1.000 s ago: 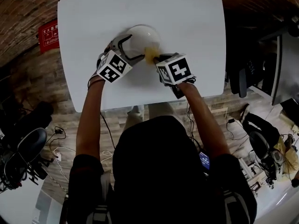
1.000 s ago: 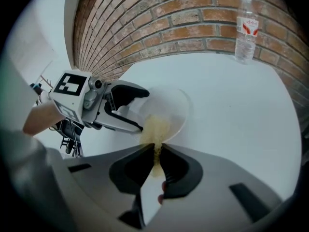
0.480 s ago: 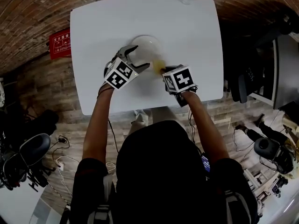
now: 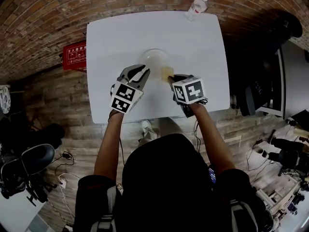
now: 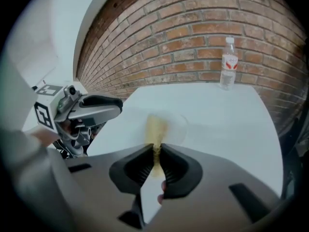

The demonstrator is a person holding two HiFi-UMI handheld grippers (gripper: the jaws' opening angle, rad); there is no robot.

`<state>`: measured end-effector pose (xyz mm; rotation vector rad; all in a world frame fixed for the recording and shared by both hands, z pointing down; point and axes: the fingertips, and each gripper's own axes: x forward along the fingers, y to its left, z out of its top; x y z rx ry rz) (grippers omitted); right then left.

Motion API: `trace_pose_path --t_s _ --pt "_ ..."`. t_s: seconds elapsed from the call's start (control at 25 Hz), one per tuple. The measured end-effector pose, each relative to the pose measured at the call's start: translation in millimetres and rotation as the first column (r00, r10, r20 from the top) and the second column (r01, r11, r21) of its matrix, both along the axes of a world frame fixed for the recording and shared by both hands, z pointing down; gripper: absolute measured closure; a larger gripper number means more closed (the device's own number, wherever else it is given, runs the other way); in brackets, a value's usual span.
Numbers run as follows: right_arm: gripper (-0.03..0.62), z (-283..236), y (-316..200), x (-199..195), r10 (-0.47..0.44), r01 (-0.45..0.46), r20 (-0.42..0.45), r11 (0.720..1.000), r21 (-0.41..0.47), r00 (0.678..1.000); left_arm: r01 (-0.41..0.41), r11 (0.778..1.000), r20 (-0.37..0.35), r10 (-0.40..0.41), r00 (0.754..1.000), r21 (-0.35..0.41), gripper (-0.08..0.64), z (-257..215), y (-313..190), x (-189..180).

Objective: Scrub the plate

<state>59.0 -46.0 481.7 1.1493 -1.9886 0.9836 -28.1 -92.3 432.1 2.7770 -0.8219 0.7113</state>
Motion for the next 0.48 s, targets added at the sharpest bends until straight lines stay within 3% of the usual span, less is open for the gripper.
trace_pose_path --t_s 0.28,0.48 --pt "0.551 -71.4 -8.4 -22.2 0.008 -0.02 0.062 0.98 0.2 0.998 0.074 0.994 -0.087 -0.067 0.994 0.08 0.511 -58.0 15.6 -14.1" --pt "0.551 -106.0 4.2 -30.8 0.019 -0.04 0.074 0.955 0.294 0.997 0.114 0.988 -0.119 -0.101 0.988 0.108 0.528 -85.4 37.8 -27.4"
